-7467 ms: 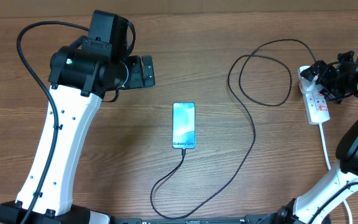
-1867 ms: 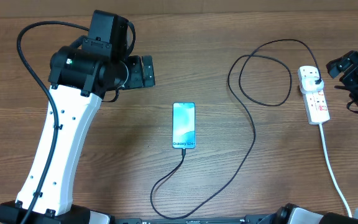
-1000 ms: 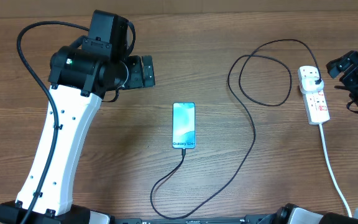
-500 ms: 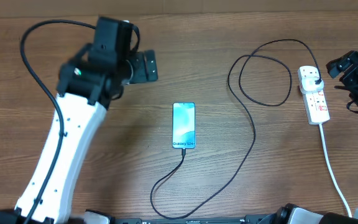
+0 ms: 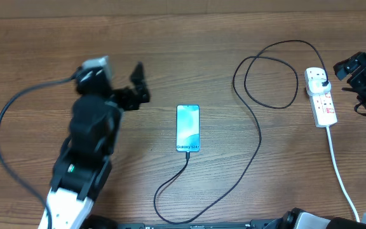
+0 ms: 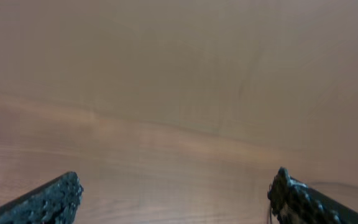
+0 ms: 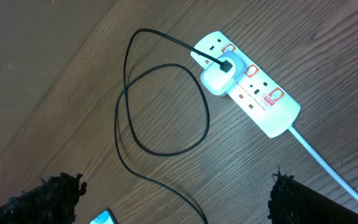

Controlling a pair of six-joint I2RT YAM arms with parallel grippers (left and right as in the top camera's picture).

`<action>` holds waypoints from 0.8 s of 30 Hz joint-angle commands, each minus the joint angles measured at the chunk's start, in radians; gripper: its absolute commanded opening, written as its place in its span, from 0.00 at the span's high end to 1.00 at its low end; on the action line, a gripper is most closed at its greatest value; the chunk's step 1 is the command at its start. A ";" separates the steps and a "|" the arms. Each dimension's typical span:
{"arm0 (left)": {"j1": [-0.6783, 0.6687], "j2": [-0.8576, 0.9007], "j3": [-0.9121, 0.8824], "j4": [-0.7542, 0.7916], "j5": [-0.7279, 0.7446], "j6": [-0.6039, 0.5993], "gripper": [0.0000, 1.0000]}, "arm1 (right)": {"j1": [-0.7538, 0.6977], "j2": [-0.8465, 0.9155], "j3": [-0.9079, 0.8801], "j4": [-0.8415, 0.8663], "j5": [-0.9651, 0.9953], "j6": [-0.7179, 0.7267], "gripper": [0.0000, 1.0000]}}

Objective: Plug charger to phone and switch on socket

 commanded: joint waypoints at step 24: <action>0.260 -0.785 -0.750 0.430 0.233 0.322 0.00 | 0.005 0.000 0.021 0.004 -0.005 0.008 0.00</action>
